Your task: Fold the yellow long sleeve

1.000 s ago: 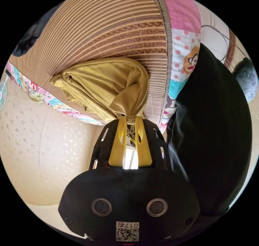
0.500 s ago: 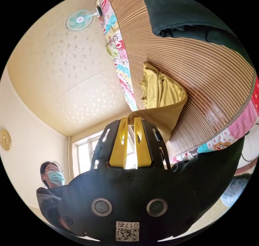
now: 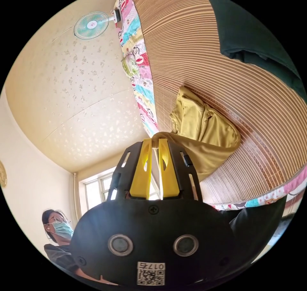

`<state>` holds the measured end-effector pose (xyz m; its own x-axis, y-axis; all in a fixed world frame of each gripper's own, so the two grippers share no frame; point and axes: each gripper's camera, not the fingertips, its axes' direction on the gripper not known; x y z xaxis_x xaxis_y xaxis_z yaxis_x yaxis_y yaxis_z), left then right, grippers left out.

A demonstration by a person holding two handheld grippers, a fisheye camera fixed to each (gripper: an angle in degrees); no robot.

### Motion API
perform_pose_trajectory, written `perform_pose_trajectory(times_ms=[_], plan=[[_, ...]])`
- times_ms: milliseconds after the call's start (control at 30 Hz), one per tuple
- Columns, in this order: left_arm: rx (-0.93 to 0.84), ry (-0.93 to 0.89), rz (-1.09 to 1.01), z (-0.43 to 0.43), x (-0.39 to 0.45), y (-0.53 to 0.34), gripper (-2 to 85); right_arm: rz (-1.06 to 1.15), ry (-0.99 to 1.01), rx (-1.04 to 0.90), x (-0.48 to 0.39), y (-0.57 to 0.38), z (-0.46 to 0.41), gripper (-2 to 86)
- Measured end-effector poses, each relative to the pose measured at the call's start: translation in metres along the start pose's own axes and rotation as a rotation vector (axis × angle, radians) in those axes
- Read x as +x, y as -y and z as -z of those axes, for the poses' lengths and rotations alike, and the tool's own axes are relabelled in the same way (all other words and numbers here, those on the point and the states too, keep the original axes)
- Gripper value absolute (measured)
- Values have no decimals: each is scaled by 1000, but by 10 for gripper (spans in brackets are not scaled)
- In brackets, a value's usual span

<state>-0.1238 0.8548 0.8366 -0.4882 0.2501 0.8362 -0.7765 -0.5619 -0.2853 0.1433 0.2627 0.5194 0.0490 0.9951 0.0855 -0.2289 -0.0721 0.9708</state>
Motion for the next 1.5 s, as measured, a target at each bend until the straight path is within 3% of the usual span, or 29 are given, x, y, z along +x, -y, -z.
perform_pose_trajectory(times_ms=[600,733,833,900,1033,1133,1267,1367,1500], plan=[[77,57,109,-103,-45,178,42,-55,-168,-20,-26,119,-149,44],[273,-129,93,-89,-64,188,89,50,0,84,-35,124,-155,66],[345,-131,134,-69,-75,180,99,92,-88,24,-44,121,-154,70],[281,-25,134,-60,-76,175,99,129,-263,-71,-50,114,-158,80],[4,351,81,-59,-76,153,85,232,-737,-333,-47,82,-179,110],[-160,506,73,-67,-90,132,80,281,-948,-550,-25,56,-201,117],[-294,540,52,-83,-111,115,80,277,-978,-616,-8,42,-209,93],[-406,657,58,-96,-119,117,42,310,-980,-618,-9,37,-211,22],[-476,741,-36,-99,-104,123,25,203,-1040,-520,-7,38,-179,8]])
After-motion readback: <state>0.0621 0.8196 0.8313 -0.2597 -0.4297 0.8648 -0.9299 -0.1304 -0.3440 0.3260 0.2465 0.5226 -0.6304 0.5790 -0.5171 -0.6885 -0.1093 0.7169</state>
